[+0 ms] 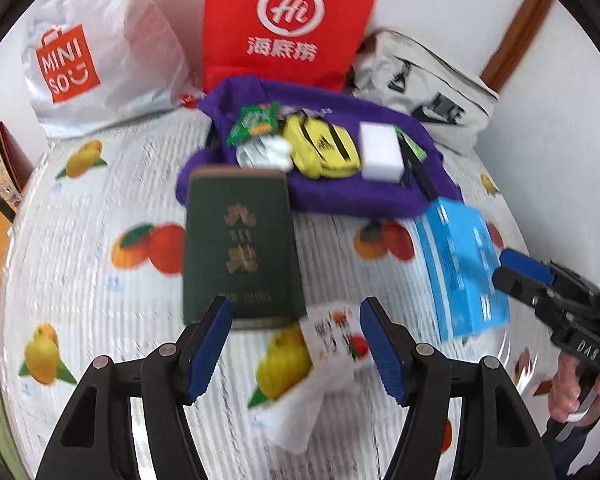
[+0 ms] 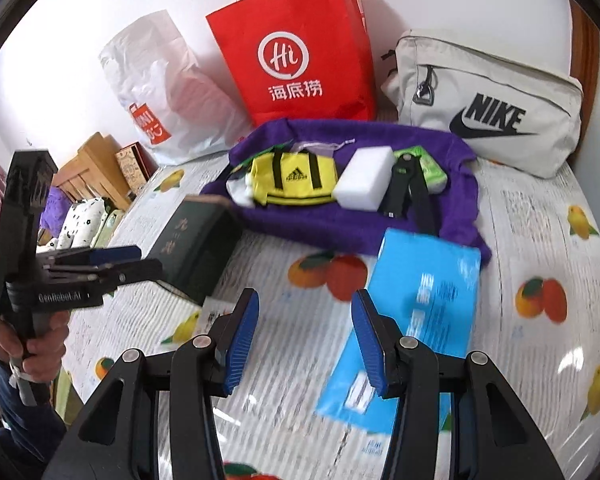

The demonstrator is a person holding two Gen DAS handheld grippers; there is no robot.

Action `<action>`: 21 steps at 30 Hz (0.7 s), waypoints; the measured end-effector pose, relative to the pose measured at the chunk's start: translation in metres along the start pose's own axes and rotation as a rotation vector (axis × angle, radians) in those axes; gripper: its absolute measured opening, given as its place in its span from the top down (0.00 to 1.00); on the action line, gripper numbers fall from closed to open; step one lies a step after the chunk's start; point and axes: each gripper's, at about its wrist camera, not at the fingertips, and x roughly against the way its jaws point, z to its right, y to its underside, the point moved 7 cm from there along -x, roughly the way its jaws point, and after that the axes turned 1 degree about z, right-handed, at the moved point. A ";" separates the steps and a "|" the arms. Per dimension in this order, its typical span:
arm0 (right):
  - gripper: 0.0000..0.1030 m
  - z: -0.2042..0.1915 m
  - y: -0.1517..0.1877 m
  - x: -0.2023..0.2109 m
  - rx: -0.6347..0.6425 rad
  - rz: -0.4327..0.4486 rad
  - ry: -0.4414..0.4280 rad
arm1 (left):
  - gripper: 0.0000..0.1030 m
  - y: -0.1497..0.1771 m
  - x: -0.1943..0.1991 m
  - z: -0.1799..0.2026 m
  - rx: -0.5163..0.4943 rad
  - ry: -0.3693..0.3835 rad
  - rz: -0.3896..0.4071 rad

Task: Organize soft objects
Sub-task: 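Move the left tool to the white tissue and grasp it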

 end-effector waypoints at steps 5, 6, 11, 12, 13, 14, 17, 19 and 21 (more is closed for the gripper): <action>0.53 -0.007 0.021 0.007 0.013 -0.008 -0.003 | 0.37 0.030 -0.011 0.006 -0.008 0.007 -0.023; 0.53 -0.008 0.024 0.008 0.015 -0.010 -0.002 | 0.37 0.035 -0.014 0.007 -0.011 0.007 -0.026; 0.53 -0.011 0.043 0.010 0.006 -0.019 -0.006 | 0.37 0.060 -0.031 0.018 -0.049 0.005 -0.035; 0.53 -0.011 0.047 0.009 0.006 -0.025 -0.002 | 0.37 0.064 -0.033 0.019 -0.053 0.004 -0.035; 0.53 -0.011 0.052 0.009 0.008 -0.030 0.002 | 0.37 0.067 -0.036 0.020 -0.057 0.000 -0.033; 0.53 -0.011 0.055 0.008 0.009 -0.033 0.004 | 0.37 0.070 -0.039 0.022 -0.066 -0.006 -0.032; 0.53 -0.012 0.065 0.006 0.004 -0.048 0.004 | 0.37 0.075 -0.048 0.025 -0.091 -0.049 -0.024; 0.53 -0.014 0.070 0.006 0.008 -0.055 0.004 | 0.37 0.077 -0.055 0.028 -0.109 -0.073 -0.028; 0.53 -0.016 0.075 0.007 0.013 -0.060 0.012 | 0.38 0.079 -0.059 0.031 -0.152 -0.111 -0.005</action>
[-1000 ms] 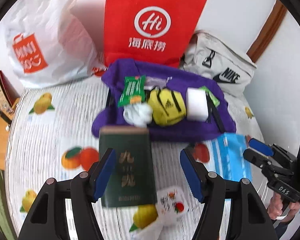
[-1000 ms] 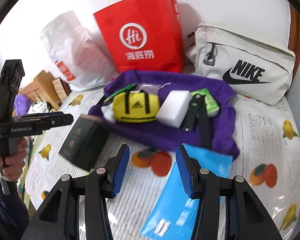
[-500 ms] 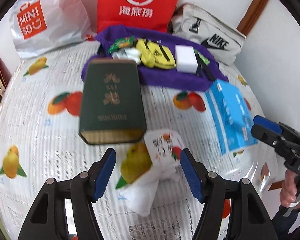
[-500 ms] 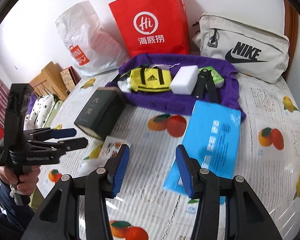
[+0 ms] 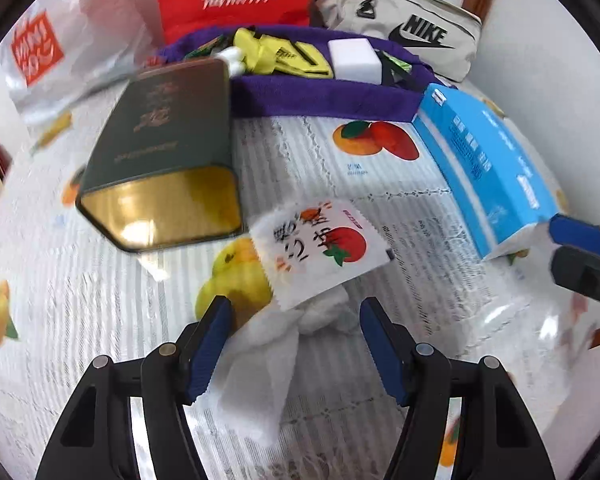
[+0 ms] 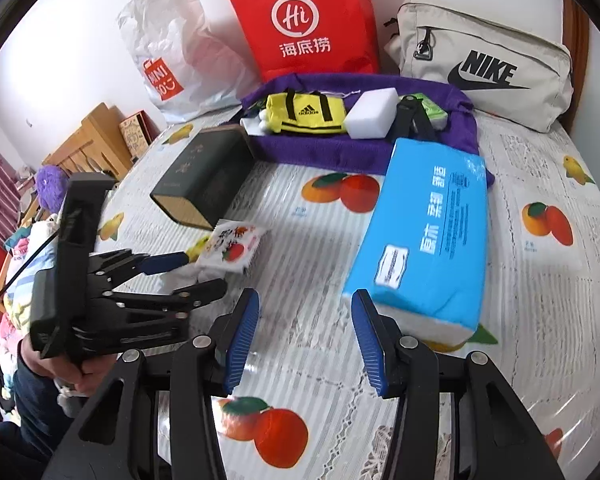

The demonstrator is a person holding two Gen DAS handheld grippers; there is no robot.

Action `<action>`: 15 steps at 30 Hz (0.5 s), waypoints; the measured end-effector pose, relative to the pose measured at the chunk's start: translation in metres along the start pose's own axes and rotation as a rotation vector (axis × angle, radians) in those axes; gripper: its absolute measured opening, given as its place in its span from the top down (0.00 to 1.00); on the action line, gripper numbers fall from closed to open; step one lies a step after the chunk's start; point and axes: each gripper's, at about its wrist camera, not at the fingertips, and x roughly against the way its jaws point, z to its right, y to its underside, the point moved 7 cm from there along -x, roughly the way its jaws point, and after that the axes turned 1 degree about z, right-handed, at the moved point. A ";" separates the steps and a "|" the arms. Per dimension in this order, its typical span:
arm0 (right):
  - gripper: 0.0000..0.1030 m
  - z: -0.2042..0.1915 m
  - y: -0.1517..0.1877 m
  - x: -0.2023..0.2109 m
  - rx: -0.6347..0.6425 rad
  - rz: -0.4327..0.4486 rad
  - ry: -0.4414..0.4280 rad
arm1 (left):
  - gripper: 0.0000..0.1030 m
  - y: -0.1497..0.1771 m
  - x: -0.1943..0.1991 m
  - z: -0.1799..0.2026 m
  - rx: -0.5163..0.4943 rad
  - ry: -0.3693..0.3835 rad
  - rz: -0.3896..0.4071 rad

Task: Organize soft objects
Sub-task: 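Move the left tool to the white tissue and grasp it, then lift the white tissue with the left tool while the right tool grasps the tomato-print packet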

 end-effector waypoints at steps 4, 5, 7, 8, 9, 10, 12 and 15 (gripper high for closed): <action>0.53 -0.003 0.004 0.003 0.001 0.007 0.003 | 0.59 0.001 0.001 0.007 -0.055 -0.006 0.014; 0.53 -0.003 0.004 0.003 0.000 0.008 0.001 | 0.69 0.001 0.003 0.006 -0.054 0.004 0.014; 0.53 -0.006 0.004 0.002 0.004 0.010 -0.001 | 0.76 0.003 0.006 0.004 -0.053 0.028 0.009; 0.53 -0.007 0.003 0.001 0.007 0.010 0.000 | 0.77 0.004 0.008 0.004 -0.050 0.046 0.005; 0.53 -0.009 0.003 0.000 0.012 0.011 -0.001 | 0.78 0.007 0.010 0.002 -0.047 0.066 0.002; 0.53 -0.011 0.001 -0.002 0.018 0.010 -0.005 | 0.81 0.010 0.012 0.001 -0.047 0.076 0.001; 0.53 -0.016 -0.001 -0.006 0.030 0.006 -0.010 | 0.81 0.016 0.017 -0.002 -0.043 0.099 -0.004; 0.53 -0.025 -0.005 -0.012 0.053 0.001 -0.022 | 0.81 0.025 0.023 -0.006 -0.019 0.149 -0.010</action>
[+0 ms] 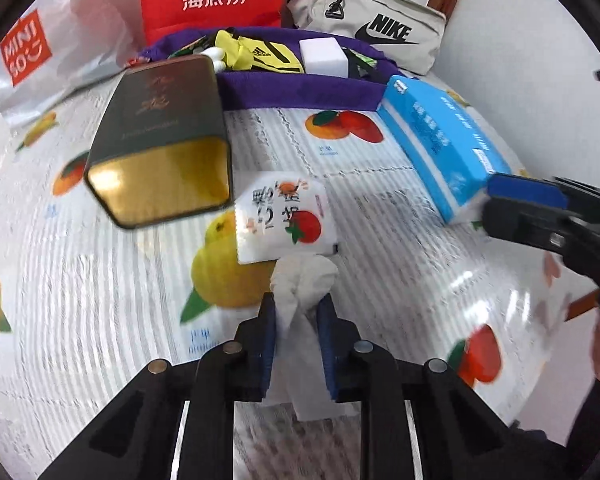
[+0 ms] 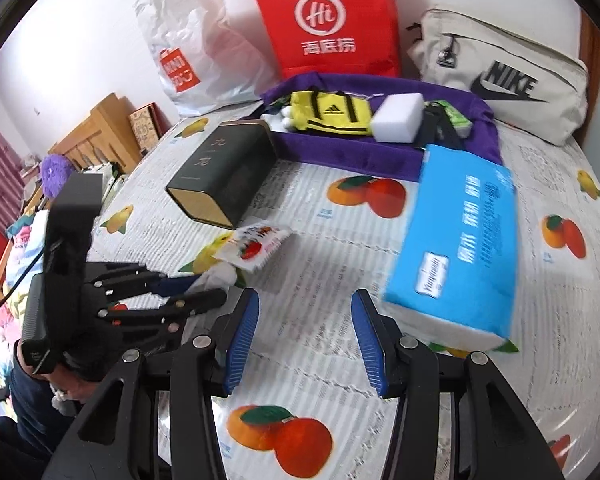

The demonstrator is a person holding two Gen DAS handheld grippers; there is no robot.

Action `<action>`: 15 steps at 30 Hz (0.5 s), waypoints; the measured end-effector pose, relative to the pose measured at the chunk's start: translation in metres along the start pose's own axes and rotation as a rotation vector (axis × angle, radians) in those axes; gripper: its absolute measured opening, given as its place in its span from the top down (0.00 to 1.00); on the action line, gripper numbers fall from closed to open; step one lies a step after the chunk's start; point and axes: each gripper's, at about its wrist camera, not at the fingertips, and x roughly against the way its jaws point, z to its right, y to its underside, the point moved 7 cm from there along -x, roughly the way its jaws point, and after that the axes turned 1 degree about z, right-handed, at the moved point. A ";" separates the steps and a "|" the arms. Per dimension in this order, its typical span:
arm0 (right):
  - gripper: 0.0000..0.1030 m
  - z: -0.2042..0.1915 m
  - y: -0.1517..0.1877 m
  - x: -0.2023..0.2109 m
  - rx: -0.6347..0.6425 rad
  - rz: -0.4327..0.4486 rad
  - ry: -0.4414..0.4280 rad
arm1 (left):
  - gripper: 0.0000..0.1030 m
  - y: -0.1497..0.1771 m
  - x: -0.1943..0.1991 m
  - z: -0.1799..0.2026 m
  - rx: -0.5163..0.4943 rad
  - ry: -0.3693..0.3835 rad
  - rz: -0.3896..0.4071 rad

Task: Organize soft objects
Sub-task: 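Lift the white tissue with the left tool while the right tool grasps the tomato-print packet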

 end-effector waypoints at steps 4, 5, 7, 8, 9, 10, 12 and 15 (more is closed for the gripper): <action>0.53 -0.014 -0.005 -0.013 0.037 -0.012 -0.019 | 0.81 0.010 0.009 -0.014 0.026 -0.031 0.007; 0.53 -0.018 -0.006 -0.016 0.047 -0.016 -0.027 | 0.81 0.012 0.012 -0.020 0.036 -0.042 0.011; 0.53 -0.025 -0.006 -0.026 0.064 -0.025 -0.041 | 0.81 0.015 0.016 -0.029 0.050 -0.068 0.016; 0.53 -0.029 -0.007 -0.033 0.075 -0.037 -0.045 | 0.81 0.016 0.017 -0.035 0.061 -0.083 0.017; 0.53 -0.031 -0.006 -0.038 0.080 -0.045 -0.046 | 0.81 0.017 0.019 -0.040 0.072 -0.090 0.019; 0.53 -0.032 -0.006 -0.043 0.082 -0.053 -0.048 | 0.81 0.017 0.020 -0.046 0.087 -0.094 0.022; 0.52 -0.035 -0.005 -0.055 0.079 -0.071 -0.059 | 0.81 0.015 0.020 -0.052 0.099 -0.102 0.027; 0.45 -0.036 -0.006 -0.070 0.065 -0.083 -0.059 | 0.81 0.013 0.021 -0.064 0.132 -0.105 0.035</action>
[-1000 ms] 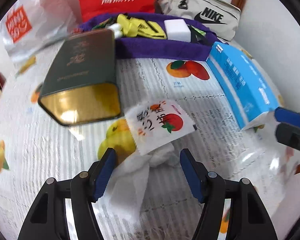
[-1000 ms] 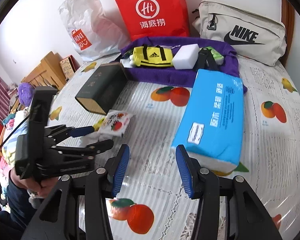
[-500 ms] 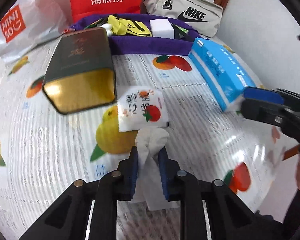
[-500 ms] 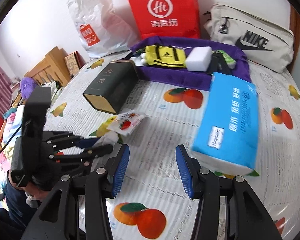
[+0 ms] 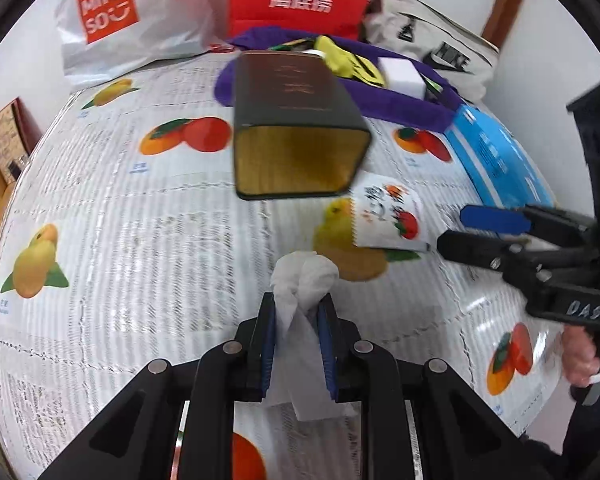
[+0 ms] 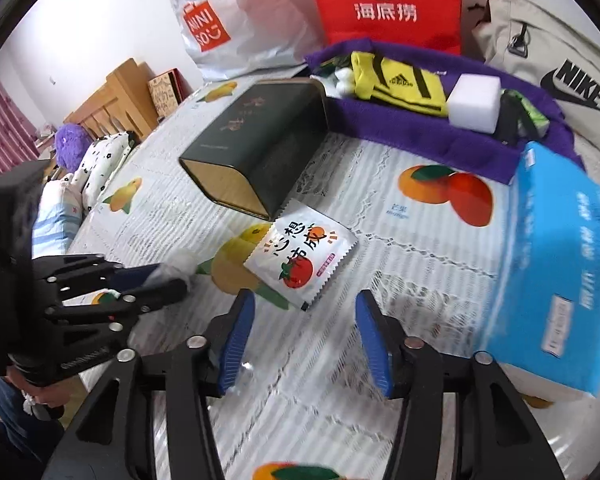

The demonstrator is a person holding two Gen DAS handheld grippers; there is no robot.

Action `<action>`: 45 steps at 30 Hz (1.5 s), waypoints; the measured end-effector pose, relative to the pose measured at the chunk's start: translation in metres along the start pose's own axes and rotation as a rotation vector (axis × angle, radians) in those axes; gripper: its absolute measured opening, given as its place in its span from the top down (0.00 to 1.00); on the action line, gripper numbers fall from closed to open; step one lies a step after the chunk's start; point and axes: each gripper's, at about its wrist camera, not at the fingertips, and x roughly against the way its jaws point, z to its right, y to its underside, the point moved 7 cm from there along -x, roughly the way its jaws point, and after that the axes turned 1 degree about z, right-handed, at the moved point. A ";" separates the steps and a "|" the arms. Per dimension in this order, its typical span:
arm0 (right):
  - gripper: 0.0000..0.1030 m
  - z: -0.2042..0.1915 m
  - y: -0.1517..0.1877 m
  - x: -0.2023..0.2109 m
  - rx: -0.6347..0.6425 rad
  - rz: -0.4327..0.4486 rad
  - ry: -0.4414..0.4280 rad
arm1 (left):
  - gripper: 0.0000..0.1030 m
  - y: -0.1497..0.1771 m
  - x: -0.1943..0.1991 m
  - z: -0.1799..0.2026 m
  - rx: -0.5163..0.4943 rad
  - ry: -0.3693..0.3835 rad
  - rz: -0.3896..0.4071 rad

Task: Organize soft objects
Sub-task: 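Lift the white tissue with the left tool while the right tool grasps the tomato-print packet, then carry the tissue and tomato-print packet over the purple towel with both tools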

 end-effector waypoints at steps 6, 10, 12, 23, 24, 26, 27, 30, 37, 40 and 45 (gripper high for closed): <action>0.33 0.006 -0.006 -0.025 -0.042 -0.001 0.022 | 0.81 -0.008 -0.003 -0.014 0.031 0.023 0.004; 0.14 0.004 -0.014 -0.032 -0.056 0.030 0.024 | 0.81 -0.011 -0.005 -0.019 0.048 0.044 0.007; 0.11 0.000 -0.017 -0.037 -0.046 0.044 0.038 | 0.81 -0.012 -0.005 -0.023 0.051 0.044 0.009; 0.11 -0.013 -0.029 -0.058 0.068 0.101 0.213 | 0.81 -0.016 -0.006 -0.038 0.081 0.047 0.019; 0.13 -0.013 -0.030 -0.057 0.065 0.103 0.215 | 0.81 -0.016 -0.006 -0.038 0.081 0.046 0.020; 0.26 -0.012 -0.030 -0.055 0.064 0.114 0.221 | 0.81 -0.016 -0.006 -0.037 0.077 0.041 0.021; 0.32 -0.012 -0.030 -0.054 0.062 0.120 0.226 | 0.81 -0.016 -0.007 -0.037 0.077 0.038 0.021; 0.44 -0.012 -0.030 -0.050 0.069 0.127 0.226 | 0.81 -0.016 -0.007 -0.037 0.080 0.037 0.020; 0.88 -0.019 -0.022 -0.044 0.100 0.121 0.201 | 0.81 -0.014 -0.005 -0.031 0.082 0.040 0.015; 0.88 -0.020 -0.017 -0.040 0.097 0.103 0.183 | 0.81 -0.013 -0.005 -0.026 0.089 0.056 0.013; 0.89 -0.017 -0.006 -0.033 0.096 0.100 0.169 | 0.81 -0.009 -0.003 -0.017 0.083 0.058 0.009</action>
